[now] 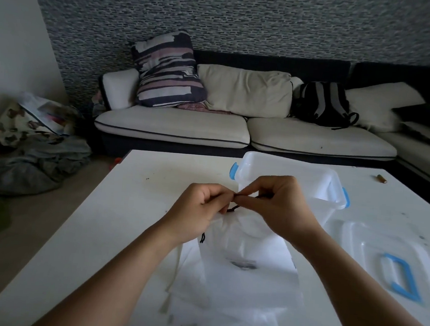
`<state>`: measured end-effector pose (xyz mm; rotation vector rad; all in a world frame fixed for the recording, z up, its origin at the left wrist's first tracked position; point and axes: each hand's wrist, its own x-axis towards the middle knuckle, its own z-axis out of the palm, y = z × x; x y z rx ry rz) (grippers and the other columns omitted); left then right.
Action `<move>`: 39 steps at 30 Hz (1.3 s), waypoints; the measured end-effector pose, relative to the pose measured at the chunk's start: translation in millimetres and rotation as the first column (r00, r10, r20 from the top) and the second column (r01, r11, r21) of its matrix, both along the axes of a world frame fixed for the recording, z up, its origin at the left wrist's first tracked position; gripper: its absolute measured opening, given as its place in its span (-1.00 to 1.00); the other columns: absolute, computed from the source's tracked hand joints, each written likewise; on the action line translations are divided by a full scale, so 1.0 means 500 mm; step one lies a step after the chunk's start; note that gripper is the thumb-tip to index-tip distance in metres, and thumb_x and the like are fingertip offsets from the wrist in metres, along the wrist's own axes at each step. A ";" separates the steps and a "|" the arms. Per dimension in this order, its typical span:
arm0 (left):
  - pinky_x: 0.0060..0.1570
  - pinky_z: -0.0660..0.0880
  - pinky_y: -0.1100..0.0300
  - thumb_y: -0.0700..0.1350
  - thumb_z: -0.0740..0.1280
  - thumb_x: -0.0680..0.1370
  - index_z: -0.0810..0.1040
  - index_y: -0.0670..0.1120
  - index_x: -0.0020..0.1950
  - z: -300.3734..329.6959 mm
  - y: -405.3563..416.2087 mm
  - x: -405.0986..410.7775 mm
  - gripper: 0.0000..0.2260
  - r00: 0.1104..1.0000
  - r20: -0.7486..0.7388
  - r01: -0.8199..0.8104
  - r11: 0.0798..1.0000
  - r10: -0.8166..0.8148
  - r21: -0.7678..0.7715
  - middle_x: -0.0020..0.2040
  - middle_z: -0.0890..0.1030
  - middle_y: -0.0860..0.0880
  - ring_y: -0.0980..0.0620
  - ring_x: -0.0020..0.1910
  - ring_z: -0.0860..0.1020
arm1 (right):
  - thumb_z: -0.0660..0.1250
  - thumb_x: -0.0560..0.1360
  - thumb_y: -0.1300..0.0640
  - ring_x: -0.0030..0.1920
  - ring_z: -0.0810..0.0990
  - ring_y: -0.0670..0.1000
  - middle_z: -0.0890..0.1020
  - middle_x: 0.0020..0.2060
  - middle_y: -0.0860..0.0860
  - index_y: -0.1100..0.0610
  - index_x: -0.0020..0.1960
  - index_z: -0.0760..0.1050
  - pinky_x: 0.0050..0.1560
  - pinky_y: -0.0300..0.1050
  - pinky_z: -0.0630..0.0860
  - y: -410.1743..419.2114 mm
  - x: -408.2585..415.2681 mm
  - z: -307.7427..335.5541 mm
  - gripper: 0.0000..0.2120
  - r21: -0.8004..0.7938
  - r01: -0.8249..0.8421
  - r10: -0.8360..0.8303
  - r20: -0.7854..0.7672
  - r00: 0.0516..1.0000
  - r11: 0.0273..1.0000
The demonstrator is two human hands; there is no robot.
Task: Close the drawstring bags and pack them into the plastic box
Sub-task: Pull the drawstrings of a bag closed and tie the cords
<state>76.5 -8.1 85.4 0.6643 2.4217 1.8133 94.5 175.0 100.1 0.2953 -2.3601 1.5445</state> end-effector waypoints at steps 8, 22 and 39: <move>-0.14 0.43 0.11 -0.15 0.25 0.66 0.71 -0.09 -0.05 0.001 0.007 0.004 -0.76 0.993 0.104 0.051 0.998 -0.054 0.031 -0.29 0.56 0.07 0.05 -0.23 0.50 | 0.17 0.64 0.24 -0.53 0.13 -0.07 0.22 -0.51 -0.04 0.20 -0.19 0.47 -0.53 -0.24 0.08 -0.008 -0.003 0.011 -0.76 -0.378 -0.008 0.150 0.347 0.926 0.926; -0.14 0.43 0.34 -0.14 0.27 0.65 0.68 0.05 -0.27 0.002 0.009 0.008 -0.66 0.993 0.094 0.064 0.998 -0.066 0.019 -0.32 0.59 0.09 0.17 -0.27 0.52 | 0.42 0.53 0.22 -0.53 0.18 -0.07 0.36 -0.52 0.03 0.10 -0.15 0.69 -0.50 -0.23 0.16 0.006 -0.007 0.005 -0.89 -0.009 -0.047 0.048 0.148 0.988 0.999; -0.01 0.53 0.25 -0.11 0.38 0.59 0.72 -0.01 -0.20 -0.004 0.004 -0.007 -0.80 0.993 0.093 -0.081 0.995 0.076 0.051 -0.25 0.70 0.01 0.10 -0.17 0.62 | 0.39 0.55 0.11 -0.50 0.40 -0.16 0.48 -0.54 -0.16 0.13 -0.17 0.68 -0.44 -0.39 0.31 0.038 0.030 0.067 -0.83 0.487 -0.109 0.053 0.127 0.990 0.866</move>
